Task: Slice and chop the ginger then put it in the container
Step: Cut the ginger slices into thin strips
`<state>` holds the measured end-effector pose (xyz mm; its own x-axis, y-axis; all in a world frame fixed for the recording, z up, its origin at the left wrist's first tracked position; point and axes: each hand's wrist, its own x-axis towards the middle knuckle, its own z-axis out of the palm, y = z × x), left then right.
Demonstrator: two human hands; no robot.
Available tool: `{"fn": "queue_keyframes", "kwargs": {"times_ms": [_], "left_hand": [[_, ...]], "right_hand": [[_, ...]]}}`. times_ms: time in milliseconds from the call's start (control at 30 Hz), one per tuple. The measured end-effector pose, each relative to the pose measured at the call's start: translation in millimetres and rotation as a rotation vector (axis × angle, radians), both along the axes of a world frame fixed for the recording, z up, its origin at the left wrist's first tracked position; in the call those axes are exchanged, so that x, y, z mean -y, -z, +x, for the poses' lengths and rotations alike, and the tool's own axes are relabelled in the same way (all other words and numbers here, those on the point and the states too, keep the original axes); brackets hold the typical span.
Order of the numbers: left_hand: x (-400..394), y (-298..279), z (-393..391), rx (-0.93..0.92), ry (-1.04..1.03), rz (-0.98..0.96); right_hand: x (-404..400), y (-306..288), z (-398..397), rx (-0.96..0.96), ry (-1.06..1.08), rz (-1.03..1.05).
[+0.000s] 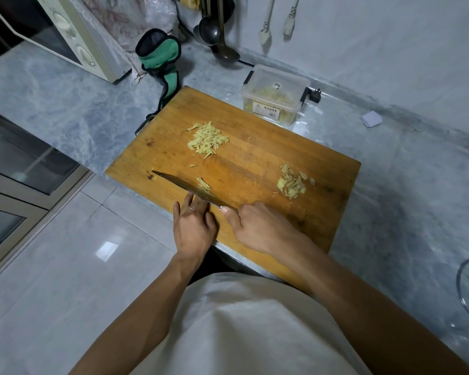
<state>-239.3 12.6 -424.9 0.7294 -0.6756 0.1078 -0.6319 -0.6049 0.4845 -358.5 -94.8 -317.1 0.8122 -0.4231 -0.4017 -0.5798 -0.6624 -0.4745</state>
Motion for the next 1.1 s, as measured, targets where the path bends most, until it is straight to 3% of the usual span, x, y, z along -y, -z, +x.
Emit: {"fn": "queue_keyframes", "kwargs": {"times_ms": [633, 1100], "left_hand": [[0, 9, 6, -0.001, 0.034, 0.081], [-1, 2, 4, 0.009, 0.022, 0.034]], "right_hand": [[3, 1, -4, 0.018, 0.021, 0.027], [-3, 4, -3, 0.018, 0.002, -0.026]]}}
